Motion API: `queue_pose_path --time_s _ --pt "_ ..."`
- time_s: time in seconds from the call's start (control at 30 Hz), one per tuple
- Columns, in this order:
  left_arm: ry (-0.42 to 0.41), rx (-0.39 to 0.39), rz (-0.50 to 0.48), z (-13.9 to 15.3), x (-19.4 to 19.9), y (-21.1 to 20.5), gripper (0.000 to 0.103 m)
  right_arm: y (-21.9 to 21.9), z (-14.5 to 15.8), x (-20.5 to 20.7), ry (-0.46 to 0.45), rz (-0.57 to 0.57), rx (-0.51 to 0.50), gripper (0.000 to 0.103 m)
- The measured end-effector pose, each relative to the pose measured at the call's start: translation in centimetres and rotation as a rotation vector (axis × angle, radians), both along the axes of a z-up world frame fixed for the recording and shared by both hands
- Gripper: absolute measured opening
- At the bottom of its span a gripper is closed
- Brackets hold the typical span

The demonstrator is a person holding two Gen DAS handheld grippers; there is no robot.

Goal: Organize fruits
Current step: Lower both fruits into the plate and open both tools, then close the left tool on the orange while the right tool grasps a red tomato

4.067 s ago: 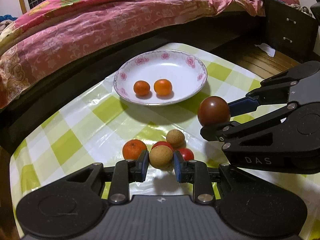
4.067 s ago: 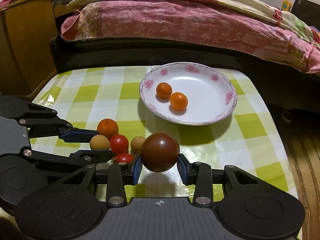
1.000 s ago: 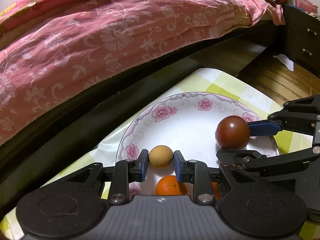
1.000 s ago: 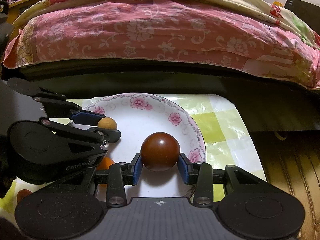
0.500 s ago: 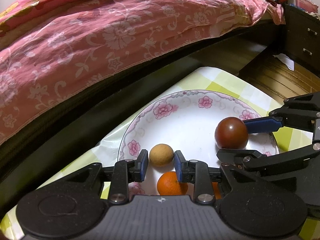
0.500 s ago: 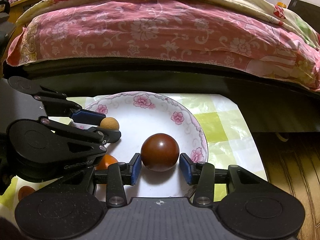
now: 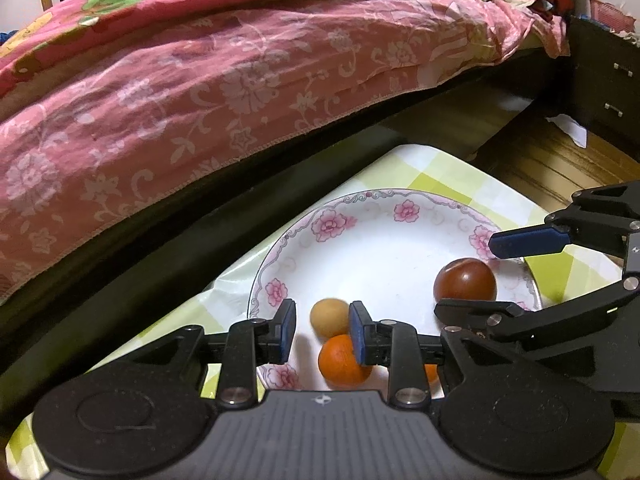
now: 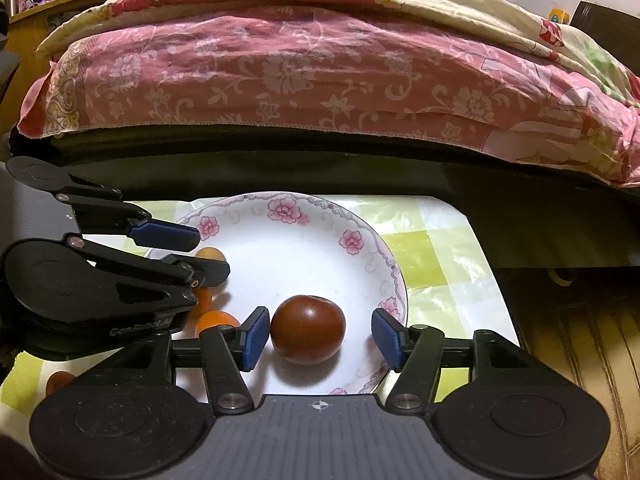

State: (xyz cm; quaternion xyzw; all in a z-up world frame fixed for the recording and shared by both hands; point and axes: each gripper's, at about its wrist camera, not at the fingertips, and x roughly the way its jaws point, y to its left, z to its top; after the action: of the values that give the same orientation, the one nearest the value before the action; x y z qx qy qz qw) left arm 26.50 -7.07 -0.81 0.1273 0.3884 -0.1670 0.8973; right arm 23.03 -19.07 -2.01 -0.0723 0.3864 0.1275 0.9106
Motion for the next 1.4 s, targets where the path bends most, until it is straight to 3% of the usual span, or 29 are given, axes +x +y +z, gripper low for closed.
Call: queue_pose_path --time_s 0.73,1.1,1.4 --pt "-0.021 -0.045 -0.011 3.7 -6.3 2.3 0.037 0.0 3.9 -5.0 -0.059 -0.007 0.015 0.055" --pt "0.029 -0.074 -0.010 3.6 -11.5 5.1 0.038 2.2 3.5 -9.7 0.010 0.056 0.028 0.055" --pt "0.089 -0.075 -0.032 1.7 -14.3 7.0 0.038 4.4 1.5 -13.2 0.104 0.128 0.004 0.055"
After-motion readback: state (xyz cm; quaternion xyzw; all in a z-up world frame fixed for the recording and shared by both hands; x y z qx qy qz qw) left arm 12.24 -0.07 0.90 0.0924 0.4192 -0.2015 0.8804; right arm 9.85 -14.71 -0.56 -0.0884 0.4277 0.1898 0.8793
